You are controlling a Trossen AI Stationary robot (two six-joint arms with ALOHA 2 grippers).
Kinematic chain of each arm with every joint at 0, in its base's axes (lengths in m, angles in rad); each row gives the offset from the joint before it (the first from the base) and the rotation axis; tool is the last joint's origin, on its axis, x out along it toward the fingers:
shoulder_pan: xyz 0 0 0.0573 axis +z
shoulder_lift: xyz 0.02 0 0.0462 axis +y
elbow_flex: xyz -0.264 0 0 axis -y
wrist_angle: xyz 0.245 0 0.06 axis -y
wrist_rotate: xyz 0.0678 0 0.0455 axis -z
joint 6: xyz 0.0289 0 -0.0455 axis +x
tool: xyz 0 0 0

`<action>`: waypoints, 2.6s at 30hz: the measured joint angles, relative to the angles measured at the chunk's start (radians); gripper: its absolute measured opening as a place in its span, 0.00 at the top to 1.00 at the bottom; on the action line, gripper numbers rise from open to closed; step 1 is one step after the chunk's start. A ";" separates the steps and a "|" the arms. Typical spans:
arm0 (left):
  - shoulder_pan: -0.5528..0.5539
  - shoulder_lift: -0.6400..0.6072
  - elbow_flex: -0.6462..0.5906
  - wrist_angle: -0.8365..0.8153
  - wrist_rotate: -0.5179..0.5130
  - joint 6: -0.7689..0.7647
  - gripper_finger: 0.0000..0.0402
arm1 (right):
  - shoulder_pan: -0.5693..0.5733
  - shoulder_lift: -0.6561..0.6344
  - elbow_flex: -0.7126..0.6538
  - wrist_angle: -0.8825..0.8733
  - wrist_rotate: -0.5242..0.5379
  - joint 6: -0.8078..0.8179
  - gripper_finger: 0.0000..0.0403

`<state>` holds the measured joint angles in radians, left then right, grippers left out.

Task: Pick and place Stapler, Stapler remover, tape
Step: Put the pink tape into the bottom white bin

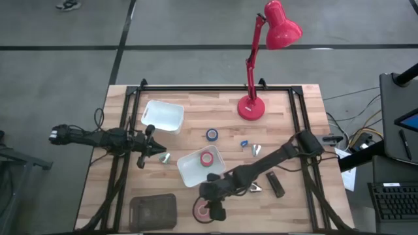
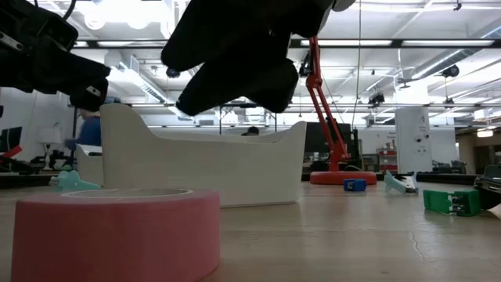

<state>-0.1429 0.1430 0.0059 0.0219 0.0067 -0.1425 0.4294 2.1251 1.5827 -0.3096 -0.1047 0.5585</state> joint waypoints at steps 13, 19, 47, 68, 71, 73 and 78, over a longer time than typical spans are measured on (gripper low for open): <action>0.000 0.005 0.000 0.000 0.000 0.000 0.90 | 0.000 0.083 0.102 -0.138 0.050 0.164 0.59; 0.000 0.006 0.000 0.000 0.000 0.000 0.90 | 0.000 0.143 0.170 -0.163 0.038 0.201 0.60; 0.000 0.020 0.000 0.000 0.000 0.000 0.90 | -0.011 0.249 0.379 -0.455 0.014 0.126 0.68; 0.000 0.021 0.000 0.000 0.000 0.000 0.90 | -0.004 0.272 0.391 -0.410 -0.001 0.141 0.68; 0.000 0.021 0.000 0.000 0.000 0.000 0.90 | -0.004 0.272 0.391 -0.412 -0.004 0.141 0.72; 0.000 0.021 0.000 0.000 0.000 0.000 0.90 | -0.005 0.272 0.391 -0.412 -0.019 0.142 0.77; 0.000 0.021 0.000 0.000 0.000 0.000 0.90 | -0.008 0.272 0.391 -0.413 -0.033 0.132 0.92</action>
<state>-0.1429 0.1638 0.0059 0.0219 0.0067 -0.1423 0.4209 2.3970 1.9732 -0.7227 -0.1374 0.6907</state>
